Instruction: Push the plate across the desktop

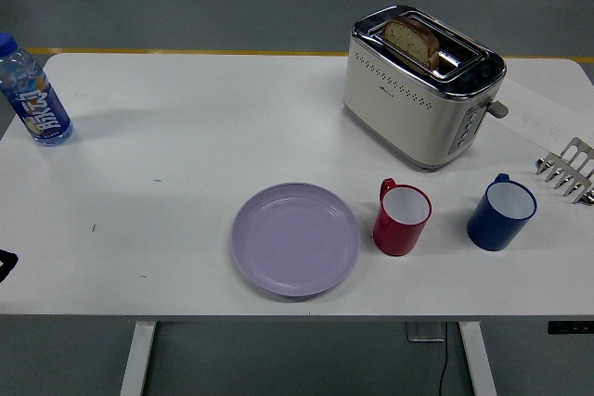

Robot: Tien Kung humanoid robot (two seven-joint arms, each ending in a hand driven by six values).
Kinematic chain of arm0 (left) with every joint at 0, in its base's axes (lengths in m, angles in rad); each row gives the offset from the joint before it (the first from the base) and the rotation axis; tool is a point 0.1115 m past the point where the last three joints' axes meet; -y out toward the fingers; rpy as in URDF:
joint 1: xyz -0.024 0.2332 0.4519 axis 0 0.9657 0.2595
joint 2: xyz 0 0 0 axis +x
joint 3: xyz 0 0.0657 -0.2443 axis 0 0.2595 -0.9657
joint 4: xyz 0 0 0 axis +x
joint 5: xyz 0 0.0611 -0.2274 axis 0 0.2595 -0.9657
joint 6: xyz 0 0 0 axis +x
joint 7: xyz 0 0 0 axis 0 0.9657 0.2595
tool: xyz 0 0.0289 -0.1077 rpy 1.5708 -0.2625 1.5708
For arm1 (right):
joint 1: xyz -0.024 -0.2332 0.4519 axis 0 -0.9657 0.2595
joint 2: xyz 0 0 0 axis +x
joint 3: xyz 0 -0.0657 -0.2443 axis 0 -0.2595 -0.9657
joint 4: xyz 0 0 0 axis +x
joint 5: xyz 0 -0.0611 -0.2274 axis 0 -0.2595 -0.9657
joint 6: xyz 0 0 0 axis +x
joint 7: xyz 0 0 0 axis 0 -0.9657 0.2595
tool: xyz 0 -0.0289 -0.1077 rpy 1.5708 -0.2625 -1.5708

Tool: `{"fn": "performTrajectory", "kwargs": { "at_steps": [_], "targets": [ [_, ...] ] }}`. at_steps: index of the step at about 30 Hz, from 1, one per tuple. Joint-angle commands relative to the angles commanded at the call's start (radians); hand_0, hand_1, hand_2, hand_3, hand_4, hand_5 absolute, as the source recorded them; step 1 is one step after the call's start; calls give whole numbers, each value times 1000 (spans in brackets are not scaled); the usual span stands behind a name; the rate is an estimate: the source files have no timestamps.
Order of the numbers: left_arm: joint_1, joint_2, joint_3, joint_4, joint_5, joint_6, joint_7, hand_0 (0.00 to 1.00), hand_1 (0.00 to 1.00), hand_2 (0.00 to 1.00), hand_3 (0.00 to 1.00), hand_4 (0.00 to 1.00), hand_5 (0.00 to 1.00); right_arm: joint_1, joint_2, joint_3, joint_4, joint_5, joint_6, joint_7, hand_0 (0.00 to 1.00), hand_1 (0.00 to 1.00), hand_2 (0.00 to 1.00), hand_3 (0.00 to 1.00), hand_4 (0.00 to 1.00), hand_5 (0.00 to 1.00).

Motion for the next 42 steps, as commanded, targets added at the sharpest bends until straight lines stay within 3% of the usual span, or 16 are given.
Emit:
{"fn": "performTrajectory", "kwargs": {
  "at_steps": [42],
  "targets": [
    [6,4,10,-13,20,-25,11,2,2,2,16,392,689,-7,2,17,2,-20,1,-4,675,635,709,587,290,175]
  ]
}}
